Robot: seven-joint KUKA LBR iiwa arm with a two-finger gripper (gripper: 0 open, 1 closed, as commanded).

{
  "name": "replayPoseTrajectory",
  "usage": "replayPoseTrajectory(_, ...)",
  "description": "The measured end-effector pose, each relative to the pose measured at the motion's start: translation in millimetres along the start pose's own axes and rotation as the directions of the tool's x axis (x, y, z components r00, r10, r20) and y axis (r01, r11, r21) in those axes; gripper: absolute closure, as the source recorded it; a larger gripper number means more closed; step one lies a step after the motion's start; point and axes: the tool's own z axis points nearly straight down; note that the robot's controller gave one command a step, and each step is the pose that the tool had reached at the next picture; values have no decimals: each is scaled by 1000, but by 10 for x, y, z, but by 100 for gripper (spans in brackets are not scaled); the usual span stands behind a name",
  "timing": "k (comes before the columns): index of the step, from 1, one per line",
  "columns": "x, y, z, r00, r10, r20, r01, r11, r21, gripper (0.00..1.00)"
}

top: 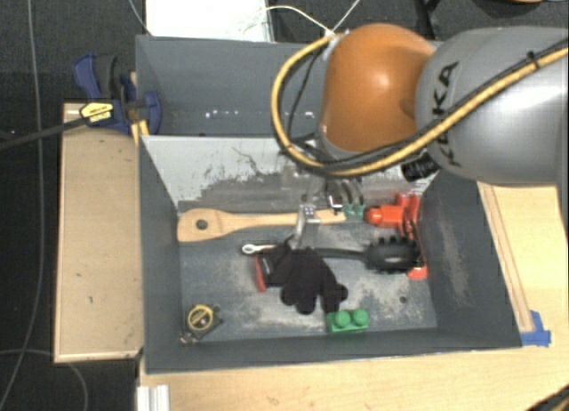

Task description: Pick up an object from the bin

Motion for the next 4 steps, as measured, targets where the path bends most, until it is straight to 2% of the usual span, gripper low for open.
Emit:
replayPoseTrajectory(1, 258, -506, 1523, 1000, 14, -5, -14, 1000, 0, 0)
replayPoseTrajectory(2, 412, -401, 691, 988, 153, 11, -153, 988, -5, 0)
replayPoseTrajectory(3, 620, -743, 1203, 968, 249, -13, -249, 969, 5, 0)
replayPoseTrajectory(4, 437, -341, 1491, 917, 399, 11, -399, 917, -11, 0)
